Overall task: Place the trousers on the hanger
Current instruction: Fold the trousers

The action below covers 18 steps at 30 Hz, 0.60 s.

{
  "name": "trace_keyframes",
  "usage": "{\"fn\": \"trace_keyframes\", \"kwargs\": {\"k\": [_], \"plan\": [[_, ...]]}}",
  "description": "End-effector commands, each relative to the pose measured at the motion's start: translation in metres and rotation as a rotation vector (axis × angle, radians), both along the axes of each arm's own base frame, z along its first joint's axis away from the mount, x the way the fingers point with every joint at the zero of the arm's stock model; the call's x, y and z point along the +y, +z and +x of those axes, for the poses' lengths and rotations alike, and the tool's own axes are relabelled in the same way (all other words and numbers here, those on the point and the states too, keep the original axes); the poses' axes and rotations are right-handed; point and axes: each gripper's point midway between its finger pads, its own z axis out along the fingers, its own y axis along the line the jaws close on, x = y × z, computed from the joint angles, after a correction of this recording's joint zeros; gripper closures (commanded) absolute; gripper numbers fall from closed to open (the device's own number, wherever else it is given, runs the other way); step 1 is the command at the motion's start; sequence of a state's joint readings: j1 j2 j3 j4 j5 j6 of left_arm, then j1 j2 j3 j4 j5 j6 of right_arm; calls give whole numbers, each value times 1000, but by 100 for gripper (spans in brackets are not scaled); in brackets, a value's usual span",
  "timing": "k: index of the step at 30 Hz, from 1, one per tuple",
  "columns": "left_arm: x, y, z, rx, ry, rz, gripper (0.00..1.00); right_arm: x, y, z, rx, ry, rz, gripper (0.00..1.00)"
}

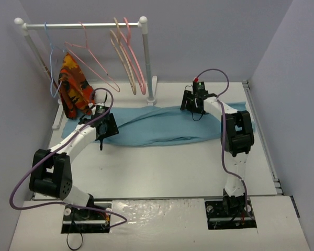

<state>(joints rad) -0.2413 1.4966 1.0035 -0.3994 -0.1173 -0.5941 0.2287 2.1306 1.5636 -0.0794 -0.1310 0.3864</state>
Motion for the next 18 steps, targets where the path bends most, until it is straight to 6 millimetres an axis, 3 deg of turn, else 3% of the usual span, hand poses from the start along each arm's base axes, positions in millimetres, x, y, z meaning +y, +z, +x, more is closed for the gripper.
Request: {"fn": "trace_keyframes", "kwargs": {"k": [1,5,8,11,14,16,18], "plan": [[-5,32,8,-120,-15,-26,40,10,67,56,-220,12,12,40],[-8,29,7,-127,-27,-33,40,12,90,75,-289,18,9,37],[-9,29,13,-135,-30,-35,40,7,106,72,-317,3,-5,35],[-14,21,24,-109,-39,-38,40,3,126,56,-333,-2,3,33],[-21,13,32,-86,-46,-53,40,-2,97,16,-241,-15,2,33],[-26,7,39,-72,-50,-56,40,-4,103,-1,-255,-42,18,33],[-31,3,43,-60,-58,-59,40,-10,68,-35,-181,-58,14,33]]}}
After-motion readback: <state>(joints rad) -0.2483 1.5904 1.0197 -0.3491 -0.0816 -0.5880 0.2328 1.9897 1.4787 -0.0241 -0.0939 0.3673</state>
